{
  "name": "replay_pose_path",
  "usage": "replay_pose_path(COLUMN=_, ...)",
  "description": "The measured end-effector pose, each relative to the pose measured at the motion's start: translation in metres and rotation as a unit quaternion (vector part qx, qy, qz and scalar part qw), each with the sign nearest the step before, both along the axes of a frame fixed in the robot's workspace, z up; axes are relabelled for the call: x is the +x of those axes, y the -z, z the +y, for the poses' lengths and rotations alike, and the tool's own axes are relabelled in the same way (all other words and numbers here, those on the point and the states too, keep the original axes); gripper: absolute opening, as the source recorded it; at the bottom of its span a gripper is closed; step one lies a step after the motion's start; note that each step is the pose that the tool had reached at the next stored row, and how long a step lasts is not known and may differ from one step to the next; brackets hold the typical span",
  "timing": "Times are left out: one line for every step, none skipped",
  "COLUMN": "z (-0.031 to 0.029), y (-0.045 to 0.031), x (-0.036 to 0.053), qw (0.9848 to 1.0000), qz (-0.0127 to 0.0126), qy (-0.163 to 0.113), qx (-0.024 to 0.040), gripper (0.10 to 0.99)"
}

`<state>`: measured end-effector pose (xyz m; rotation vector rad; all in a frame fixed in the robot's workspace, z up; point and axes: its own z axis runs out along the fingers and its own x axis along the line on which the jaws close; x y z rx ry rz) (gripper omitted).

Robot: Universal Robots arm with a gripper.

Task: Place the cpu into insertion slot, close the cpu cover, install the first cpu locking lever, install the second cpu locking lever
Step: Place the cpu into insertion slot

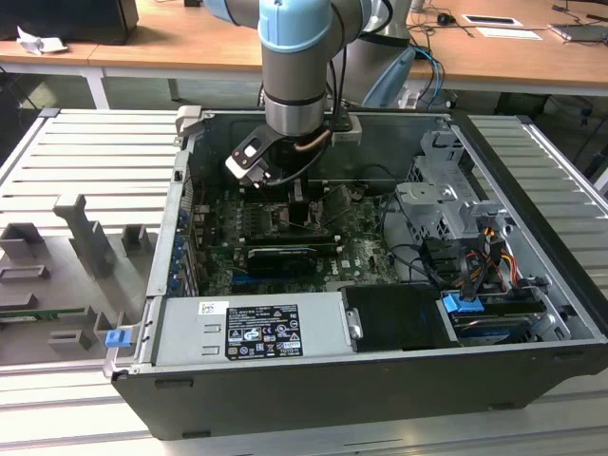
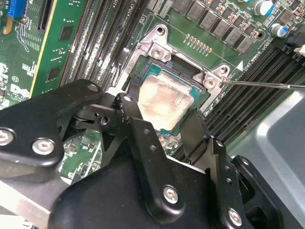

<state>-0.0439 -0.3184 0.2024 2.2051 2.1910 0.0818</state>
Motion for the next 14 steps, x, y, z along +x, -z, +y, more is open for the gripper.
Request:
replay_pose_path(z=0.0000, y=-0.0008, x=0.0000, qw=1.0000, qz=0.0000, qy=0.000, qx=0.0000, gripper=0.604)
replay_pose_path(z=0.0000, y=-0.0019, x=0.0000, qw=1.0000, qz=0.0000, qy=0.000, qx=0.0000, gripper=0.604)
replay_pose_path(z=0.0000, y=-0.0031, x=0.0000, qw=1.0000, qz=0.0000, qy=0.000, qx=-0.0002, gripper=0.604)
replay_pose_path(z=0.0000, y=-0.0037, x=0.0000, qw=1.0000, qz=0.0000, qy=0.000, qx=-0.0006, gripper=0.604)
replay_pose_path(z=0.0000, y=-0.0052, x=0.0000, qw=1.0000, qz=0.0000, qy=0.000, qx=-0.0009, gripper=0.588)
replay_pose_path(z=0.0000, y=-0.0067, x=0.0000, qw=1.0000, qz=0.0000, qy=0.000, qx=-0.0013, gripper=0.522)
replay_pose_path(z=0.0000, y=-0.0075, x=0.0000, qw=1.0000, qz=0.0000, qy=0.000, qx=-0.0018, gripper=0.459)
replay_pose_path(z=0.0000, y=-0.0081, x=0.0000, qw=1.0000, qz=0.0000, qy=0.000, qx=-0.0021, gripper=0.459)
replay_pose_path(z=0.0000, y=-0.0089, x=0.0000, qw=1.0000, qz=0.0000, qy=0.000, qx=-0.0021, gripper=0.400)
replay_pose_path(z=0.0000, y=-0.0092, x=0.0000, qw=1.0000, qz=0.0000, qy=0.000, qx=-0.0021, gripper=0.278)
replay_pose_path(z=0.0000, y=-0.0095, x=0.0000, qw=1.0000, qz=0.0000, qy=0.000, qx=-0.0021, gripper=0.278)
replay_pose_path(z=0.0000, y=-0.0104, x=0.0000, qw=1.0000, qz=0.0001, qy=0.000, qx=-0.0022, gripper=0.157)
replay_pose_path(z=0.0000, y=-0.0105, x=0.0000, qw=1.0000, qz=0.0000, qy=0.000, qx=-0.0022, gripper=0.106)
replay_pose_path(z=0.0000, y=-0.0107, x=0.0000, qw=1.0000, qz=0.0000, qy=0.000, qx=-0.0022, gripper=0.106)
